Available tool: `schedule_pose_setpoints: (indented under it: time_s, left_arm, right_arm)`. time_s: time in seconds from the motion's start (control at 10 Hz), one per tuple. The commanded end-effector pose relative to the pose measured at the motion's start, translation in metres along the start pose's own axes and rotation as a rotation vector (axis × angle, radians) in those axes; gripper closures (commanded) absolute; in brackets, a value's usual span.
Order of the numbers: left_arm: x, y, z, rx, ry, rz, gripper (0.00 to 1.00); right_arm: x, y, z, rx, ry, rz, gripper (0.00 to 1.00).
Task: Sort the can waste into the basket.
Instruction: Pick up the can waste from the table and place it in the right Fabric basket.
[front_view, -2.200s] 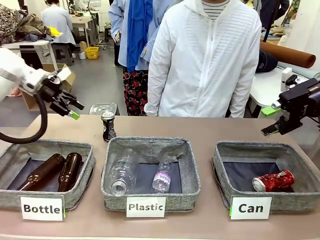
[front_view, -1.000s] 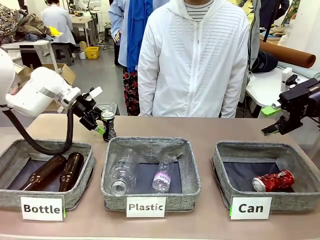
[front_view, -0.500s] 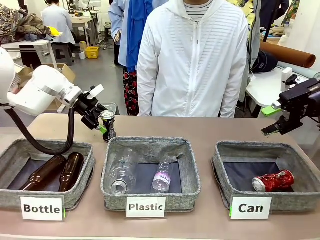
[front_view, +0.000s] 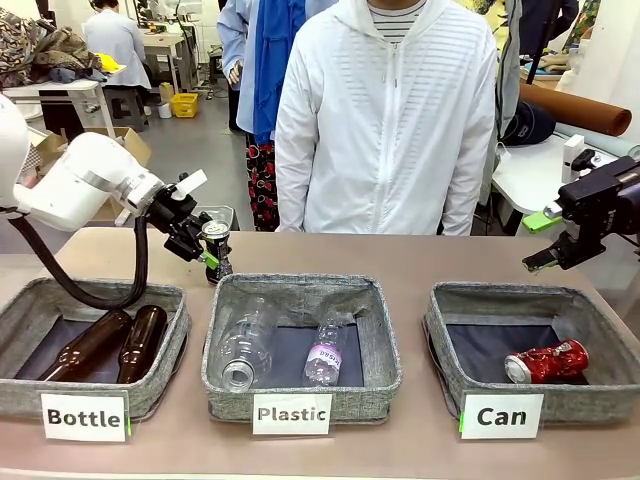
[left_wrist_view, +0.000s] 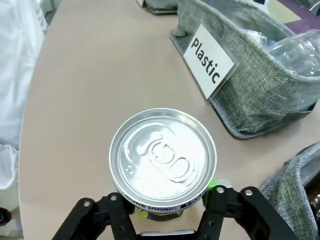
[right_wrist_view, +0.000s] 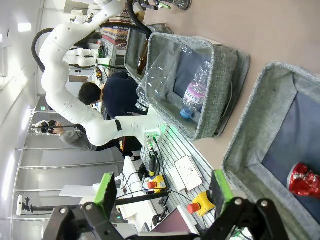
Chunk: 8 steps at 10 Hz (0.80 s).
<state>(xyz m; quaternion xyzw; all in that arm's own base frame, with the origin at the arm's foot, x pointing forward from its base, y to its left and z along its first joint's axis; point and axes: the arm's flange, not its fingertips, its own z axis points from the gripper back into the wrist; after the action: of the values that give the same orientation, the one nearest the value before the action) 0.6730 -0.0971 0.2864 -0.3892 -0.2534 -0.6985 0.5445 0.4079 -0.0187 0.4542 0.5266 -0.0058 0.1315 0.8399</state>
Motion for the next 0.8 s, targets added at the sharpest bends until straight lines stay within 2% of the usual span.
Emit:
schedule_pose_setpoints:
  time_s: [0.0, 0.4, 0.6, 0.7]
  left_arm:
    - [0.000, 0.003, 0.004, -0.042, -0.027, -0.040, 1.00]
    - [0.011, -0.010, 0.018, -0.046, -0.046, -0.062, 1.00]
    - [0.052, -0.062, 0.069, -0.057, -0.081, -0.022, 1.00]
    - [0.077, -0.110, 0.099, -0.056, -0.103, 0.036, 1.00]
  right_arm:
    - [0.001, 0.001, 0.004, 0.005, 0.005, 0.021, 0.00]
    - [0.001, 0.001, 0.004, 0.005, 0.005, 0.021, 0.00]
    - [0.001, 0.001, 0.004, 0.005, 0.005, 0.021, 0.00]
    - [0.001, 0.001, 0.004, 0.005, 0.005, 0.021, 0.00]
